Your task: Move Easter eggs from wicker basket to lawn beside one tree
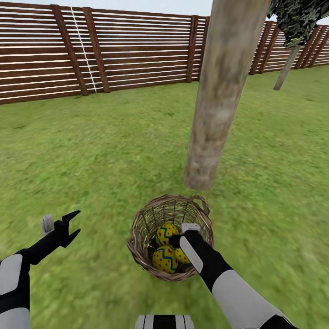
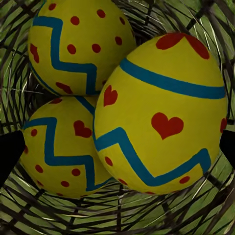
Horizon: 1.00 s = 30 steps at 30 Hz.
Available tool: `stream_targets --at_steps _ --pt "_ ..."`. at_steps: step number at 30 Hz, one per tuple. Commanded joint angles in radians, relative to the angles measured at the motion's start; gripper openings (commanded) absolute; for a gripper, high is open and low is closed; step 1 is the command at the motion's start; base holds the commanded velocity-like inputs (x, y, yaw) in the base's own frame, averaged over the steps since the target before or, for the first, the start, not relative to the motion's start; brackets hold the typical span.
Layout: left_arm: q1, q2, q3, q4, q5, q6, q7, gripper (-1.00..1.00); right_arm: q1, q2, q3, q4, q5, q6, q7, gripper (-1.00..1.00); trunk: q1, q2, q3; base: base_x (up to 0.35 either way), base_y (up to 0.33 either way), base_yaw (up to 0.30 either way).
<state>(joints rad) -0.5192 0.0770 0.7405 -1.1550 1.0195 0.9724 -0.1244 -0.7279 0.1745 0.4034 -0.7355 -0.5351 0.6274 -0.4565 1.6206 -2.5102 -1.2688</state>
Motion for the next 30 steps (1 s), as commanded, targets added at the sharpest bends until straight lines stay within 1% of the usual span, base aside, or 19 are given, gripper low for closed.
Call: stream_targets --at_steps 1,7,12,15,17,18,20,26,29,30 --pt "-0.001 0.000 0.003 0.000 -0.010 0.005 -0.010 1.00 -0.002 0.000 0.004 -0.001 -0.009 0.002 -0.010 1.00 0.000 0.000 -0.001 0.000 0.000 0.000" --pt "-0.001 0.000 0.002 0.003 -0.010 0.006 -0.009 1.00 -0.005 0.000 0.006 -0.001 -0.011 0.003 -0.010 1.00 0.000 0.000 -0.001 0.197 -0.007 0.000" --pt "-0.001 0.000 0.003 0.002 -0.010 0.005 -0.010 1.00 -0.005 0.000 0.006 -0.001 -0.011 0.002 -0.011 1.00 0.000 0.000 -0.001 0.047 -0.004 0.000" --pt "-0.001 0.000 0.001 0.003 -0.010 0.005 -0.009 1.00 -0.005 0.000 0.006 -0.001 -0.011 0.003 -0.012 1.00 0.001 -0.001 -0.012 0.005 0.000 0.000" --pt "-0.001 0.000 0.001 0.003 -0.010 0.005 -0.009 1.00 -0.005 0.000 0.006 0.001 -0.014 0.003 -0.012 1.00 0.001 -0.001 -0.012 0.002 0.000 0.000" --pt "-0.001 0.000 0.001 0.003 -0.010 0.005 -0.009 1.00 -0.005 0.000 0.006 0.004 -0.042 0.004 -0.014 1.00 0.002 -0.001 -0.016 0.000 0.000 0.000" --pt "-0.001 0.000 0.001 0.003 -0.010 0.005 -0.009 1.00 -0.005 0.000 0.006 0.005 -0.049 0.004 -0.016 1.00 0.003 -0.002 -0.024 0.000 0.000 0.000" --pt "-0.001 0.000 0.001 0.003 -0.010 0.005 -0.009 1.00 -0.005 0.000 0.006 0.007 -0.055 0.003 -0.021 1.00 0.003 -0.002 -0.024 0.000 0.000 0.000" --pt "-0.001 0.000 0.001 0.003 -0.010 0.005 -0.009 1.00 -0.005 0.000 0.006 0.007 -0.055 0.003 -0.024 1.00 0.004 -0.002 -0.036 0.000 0.000 0.000" --pt "-0.001 0.000 0.000 0.003 -0.010 0.005 -0.009 1.00 -0.005 0.000 0.006 0.007 -0.055 0.003 -0.031 1.00 0.004 -0.002 -0.036 0.000 0.000 0.000"
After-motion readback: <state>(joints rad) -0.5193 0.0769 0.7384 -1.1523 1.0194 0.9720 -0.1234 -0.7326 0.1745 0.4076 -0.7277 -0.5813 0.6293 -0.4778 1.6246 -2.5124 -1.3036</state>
